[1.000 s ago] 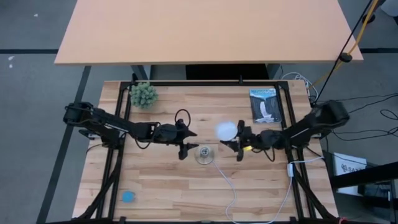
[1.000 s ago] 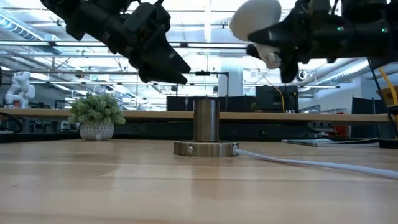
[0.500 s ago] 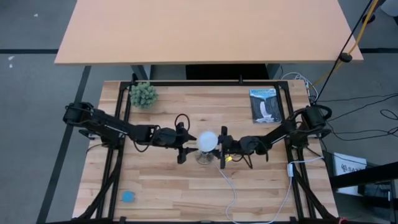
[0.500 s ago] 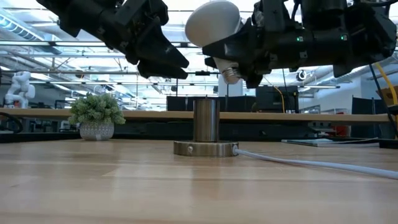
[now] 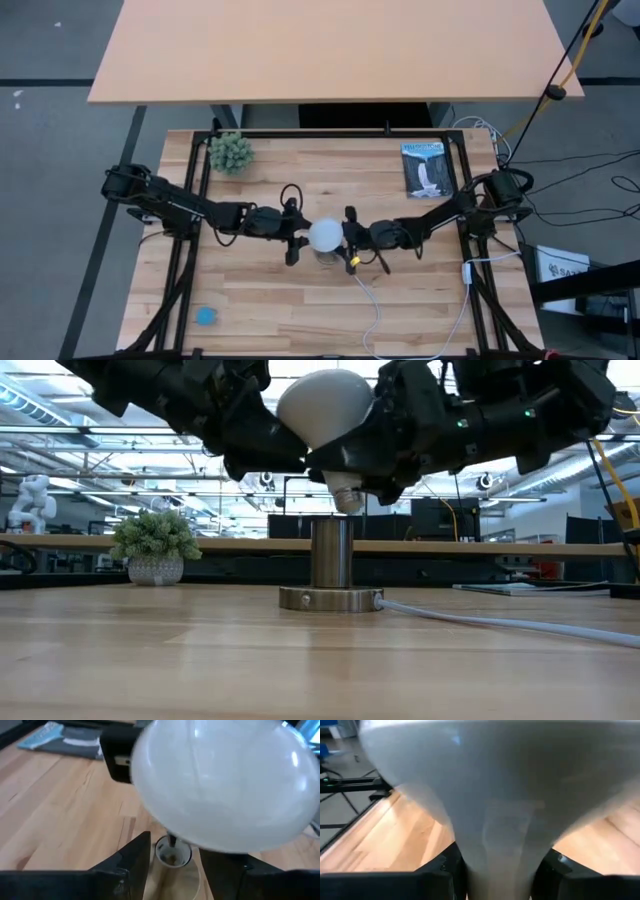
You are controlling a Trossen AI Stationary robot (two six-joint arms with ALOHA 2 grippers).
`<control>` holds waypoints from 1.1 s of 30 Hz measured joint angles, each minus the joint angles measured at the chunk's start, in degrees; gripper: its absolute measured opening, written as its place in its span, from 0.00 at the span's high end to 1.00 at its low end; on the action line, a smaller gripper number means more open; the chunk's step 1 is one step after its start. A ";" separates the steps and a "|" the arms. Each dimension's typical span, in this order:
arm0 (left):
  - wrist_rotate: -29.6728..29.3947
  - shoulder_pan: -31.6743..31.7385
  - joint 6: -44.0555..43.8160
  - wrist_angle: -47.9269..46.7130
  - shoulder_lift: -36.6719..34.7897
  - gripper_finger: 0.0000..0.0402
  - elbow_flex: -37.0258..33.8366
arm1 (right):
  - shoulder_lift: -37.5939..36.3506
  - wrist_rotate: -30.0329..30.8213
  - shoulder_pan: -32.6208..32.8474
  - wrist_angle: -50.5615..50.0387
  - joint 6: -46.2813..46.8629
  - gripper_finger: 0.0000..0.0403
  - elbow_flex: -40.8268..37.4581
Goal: Screw lightbulb
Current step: Insert the white lightbulb into the desk lamp
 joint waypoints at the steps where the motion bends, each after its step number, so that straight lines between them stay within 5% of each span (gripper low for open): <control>1: -0.06 -0.10 -0.10 -0.58 0.00 0.57 0.00 | 0.01 0.07 -0.16 -0.03 -0.13 0.65 0.27; 11: -1.09 0.40 0.09 -2.07 -0.04 0.57 0.02 | 0.03 -0.49 -1.81 -3.55 2.80 0.48 0.39; 33: -0.98 0.09 -0.55 -2.57 -0.04 0.57 0.04 | 0.01 -1.40 -1.07 -9.16 -2.63 0.51 0.39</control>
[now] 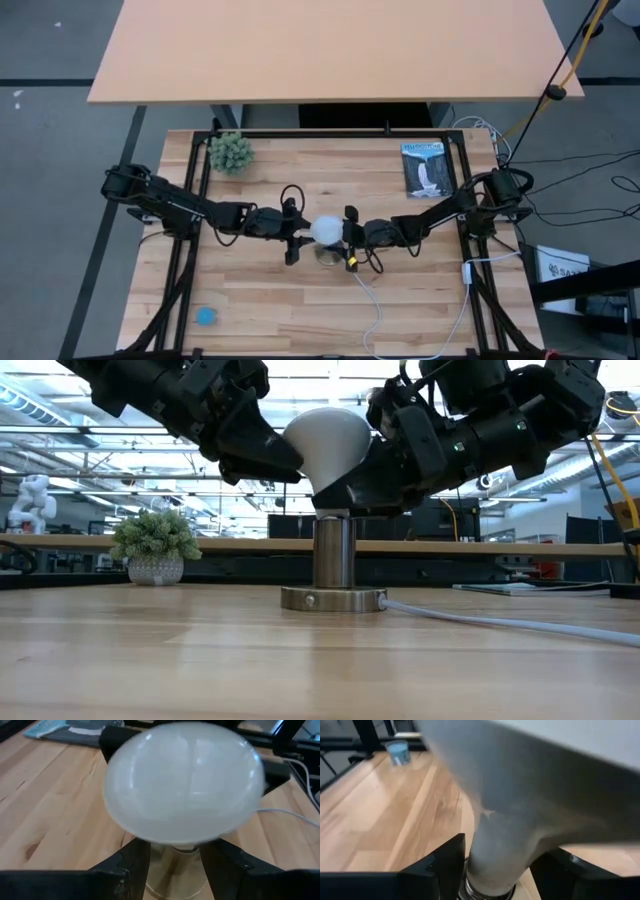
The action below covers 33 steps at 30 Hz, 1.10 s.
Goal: Screw lightbulb
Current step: Insert the white lightbulb into the desk lamp
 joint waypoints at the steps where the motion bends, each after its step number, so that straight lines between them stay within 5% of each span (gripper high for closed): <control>1: 0.00 -0.06 -0.01 0.09 0.00 0.57 0.00 | 0.00 0.03 0.25 -0.09 -0.87 0.51 0.00; 17: 0.02 -1.90 0.99 1.03 0.00 0.57 0.00 | -0.04 0.42 1.36 -0.85 -5.28 0.62 0.00; 33: -0.68 -1.70 0.43 1.03 0.42 0.57 0.04 | -0.04 0.46 1.36 -0.94 0.70 0.56 -0.02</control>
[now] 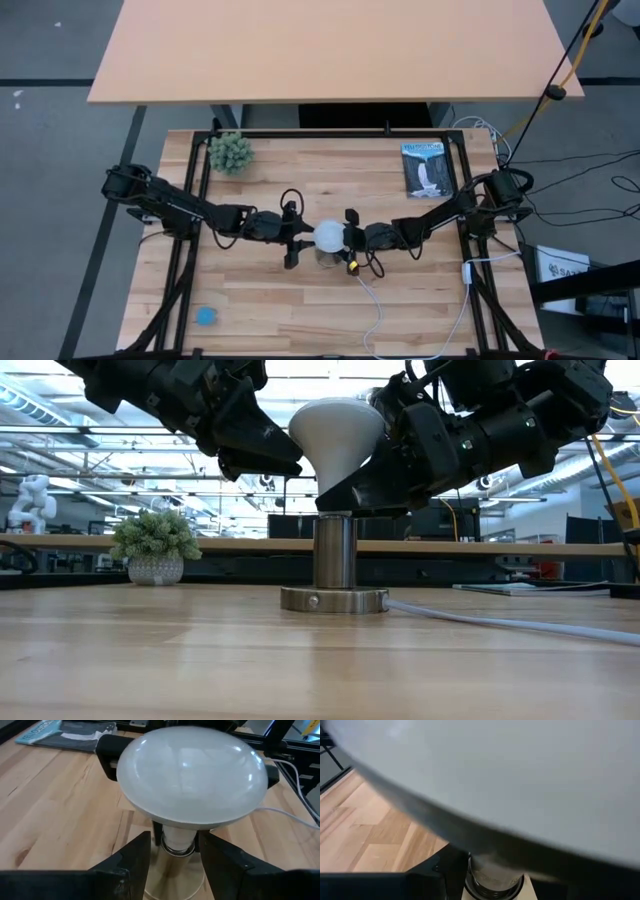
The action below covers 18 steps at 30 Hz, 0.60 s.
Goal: Screw lightbulb
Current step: Insert the white lightbulb into the desk lamp
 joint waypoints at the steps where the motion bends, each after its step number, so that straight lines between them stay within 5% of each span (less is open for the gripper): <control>1: 0.00 0.00 0.02 -0.22 0.21 0.57 0.00 | 0.00 -0.02 0.00 0.00 0.01 0.56 0.00; 12: -0.06 -0.41 -5.48 -6.59 1.18 0.57 -0.50 | 0.00 -0.02 0.00 -0.15 1.09 0.56 -0.02; 18: -2.09 -3.13 -6.31 13.90 -0.33 0.57 -12.96 | 0.00 -0.05 0.00 -0.23 1.74 0.56 -0.02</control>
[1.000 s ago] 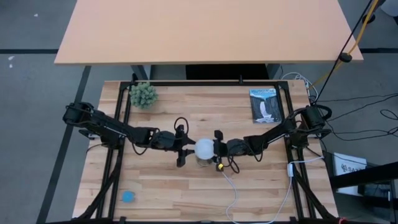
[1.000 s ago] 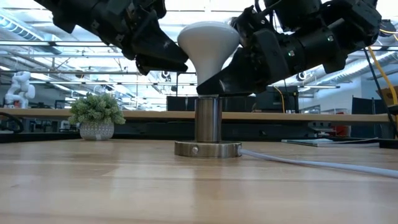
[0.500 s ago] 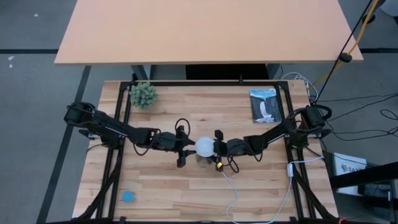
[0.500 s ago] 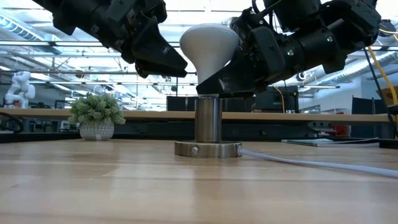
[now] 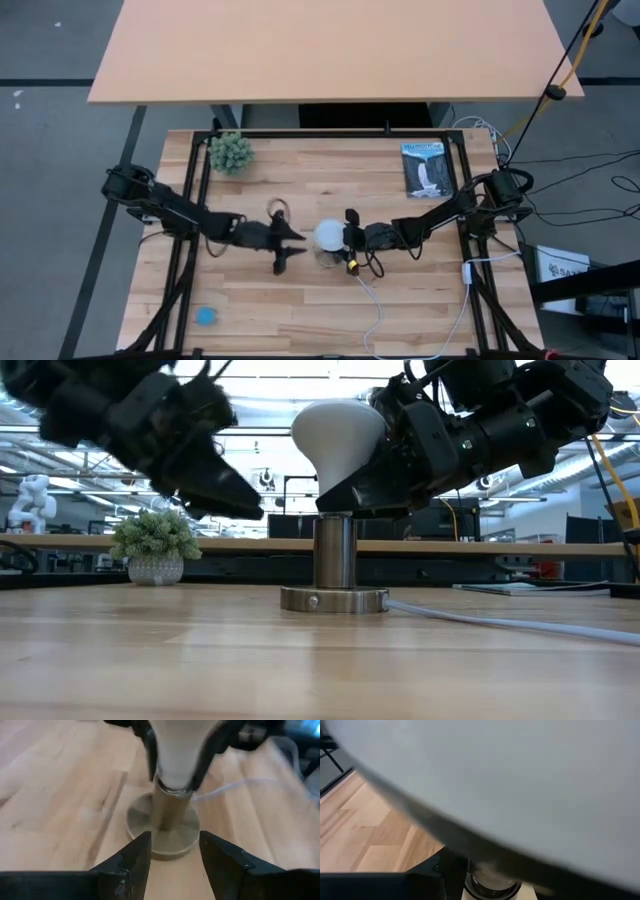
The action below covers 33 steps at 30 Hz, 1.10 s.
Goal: Screw lightbulb
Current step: Insert the white lightbulb into the desk lamp
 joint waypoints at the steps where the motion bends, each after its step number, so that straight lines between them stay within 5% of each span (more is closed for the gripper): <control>1: -0.03 0.69 -0.47 4.08 -1.73 0.57 -2.15 | 0.00 -0.12 -0.01 -0.03 0.61 0.56 0.00; 9: -2.20 2.02 -4.01 21.25 -9.77 0.57 -13.19 | -0.28 -0.34 -0.02 -3.45 3.25 0.56 0.05; 20: -4.13 4.21 8.11 20.74 -9.75 0.57 -13.40 | -0.28 -0.32 -0.15 -3.31 3.38 0.56 0.04; 33: -3.90 4.23 6.73 19.03 -9.75 0.57 -13.39 | -4.92 1.95 -0.14 -7.18 0.80 0.56 -0.20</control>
